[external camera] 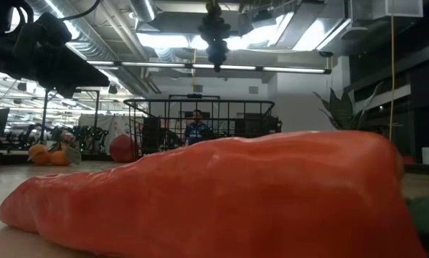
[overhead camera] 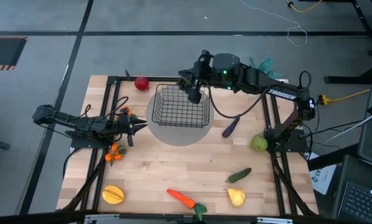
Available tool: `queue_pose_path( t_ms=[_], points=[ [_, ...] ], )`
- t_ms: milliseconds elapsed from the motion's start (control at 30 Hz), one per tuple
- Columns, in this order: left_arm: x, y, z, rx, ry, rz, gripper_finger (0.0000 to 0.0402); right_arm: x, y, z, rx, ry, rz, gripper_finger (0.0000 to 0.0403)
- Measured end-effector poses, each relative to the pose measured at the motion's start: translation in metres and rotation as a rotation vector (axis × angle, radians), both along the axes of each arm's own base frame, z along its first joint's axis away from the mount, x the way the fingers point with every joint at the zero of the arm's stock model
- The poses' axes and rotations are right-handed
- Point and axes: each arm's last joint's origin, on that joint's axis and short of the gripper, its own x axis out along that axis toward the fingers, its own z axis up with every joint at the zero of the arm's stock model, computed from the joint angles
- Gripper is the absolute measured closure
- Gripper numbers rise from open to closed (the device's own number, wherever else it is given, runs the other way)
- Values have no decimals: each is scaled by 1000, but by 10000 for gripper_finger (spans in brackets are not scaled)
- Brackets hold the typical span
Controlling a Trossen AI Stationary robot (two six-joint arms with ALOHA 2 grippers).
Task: Build produce basket
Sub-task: Put the black grapes into the black wire basket, then put the purple eggplant into the black wire basket
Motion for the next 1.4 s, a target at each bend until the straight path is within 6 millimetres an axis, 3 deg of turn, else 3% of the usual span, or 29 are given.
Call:
queue_pose_path(
  t_ms=[333, 733, 1400],
  points=[
    [0, 0, 0, 0, 0, 0, 337, 0, 0, 0, 0, 0, 0, 397],
    [0, 0, 0, 0, 0, 0, 337, 0, 0, 0, -1, -4, 0, 325],
    [0, 0, 0, 0, 0, 0, 337, -1, 0, -5, 8, 53, -1, 322]
  ],
)
